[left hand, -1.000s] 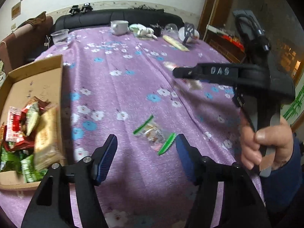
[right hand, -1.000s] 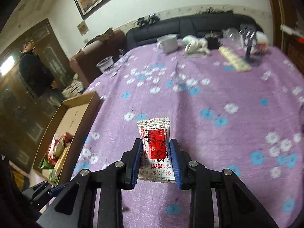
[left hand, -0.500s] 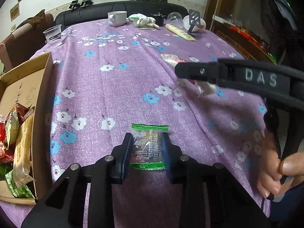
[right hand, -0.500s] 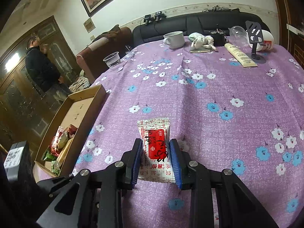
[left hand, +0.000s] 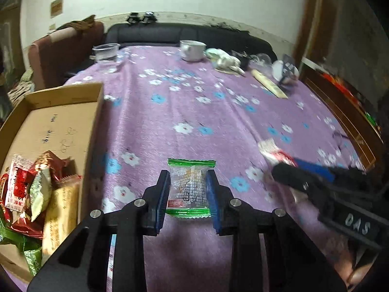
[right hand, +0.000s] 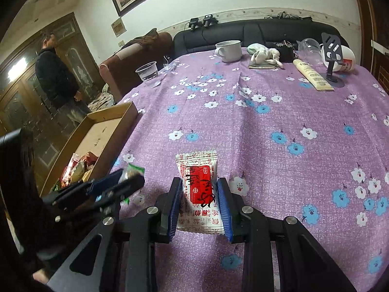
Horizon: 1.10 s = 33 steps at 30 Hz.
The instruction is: Organize snacks
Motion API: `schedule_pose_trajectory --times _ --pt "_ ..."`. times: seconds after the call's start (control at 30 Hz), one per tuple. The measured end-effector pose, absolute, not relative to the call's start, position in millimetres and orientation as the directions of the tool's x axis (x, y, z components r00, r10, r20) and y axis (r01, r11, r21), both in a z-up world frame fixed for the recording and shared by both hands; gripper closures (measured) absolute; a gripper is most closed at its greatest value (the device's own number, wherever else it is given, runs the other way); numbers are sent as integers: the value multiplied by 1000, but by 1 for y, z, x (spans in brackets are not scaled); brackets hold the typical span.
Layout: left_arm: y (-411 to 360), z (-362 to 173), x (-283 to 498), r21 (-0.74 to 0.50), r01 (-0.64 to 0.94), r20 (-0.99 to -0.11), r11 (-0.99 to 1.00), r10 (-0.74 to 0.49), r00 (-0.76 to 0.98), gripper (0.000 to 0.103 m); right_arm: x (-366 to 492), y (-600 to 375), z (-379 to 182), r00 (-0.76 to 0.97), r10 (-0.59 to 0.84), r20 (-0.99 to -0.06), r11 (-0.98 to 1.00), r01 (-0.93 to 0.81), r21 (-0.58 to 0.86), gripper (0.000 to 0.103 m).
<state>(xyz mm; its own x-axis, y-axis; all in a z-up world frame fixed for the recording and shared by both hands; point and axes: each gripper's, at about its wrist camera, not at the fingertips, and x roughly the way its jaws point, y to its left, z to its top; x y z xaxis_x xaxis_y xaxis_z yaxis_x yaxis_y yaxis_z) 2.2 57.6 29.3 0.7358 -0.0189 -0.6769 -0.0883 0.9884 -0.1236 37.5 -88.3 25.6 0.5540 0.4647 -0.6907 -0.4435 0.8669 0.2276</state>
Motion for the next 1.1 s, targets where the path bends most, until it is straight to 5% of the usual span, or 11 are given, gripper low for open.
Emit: schedule_pose_trajectory --times 0.6,1.1 --pt "52 50 -19 -23 -149 -536 989 114 837 75 25 -78 30 582 482 -655 851 -488 193 73" --pt "46 53 -23 14 -153 -505 988 140 852 75 22 -79 33 594 490 -638 848 -496 189 73"
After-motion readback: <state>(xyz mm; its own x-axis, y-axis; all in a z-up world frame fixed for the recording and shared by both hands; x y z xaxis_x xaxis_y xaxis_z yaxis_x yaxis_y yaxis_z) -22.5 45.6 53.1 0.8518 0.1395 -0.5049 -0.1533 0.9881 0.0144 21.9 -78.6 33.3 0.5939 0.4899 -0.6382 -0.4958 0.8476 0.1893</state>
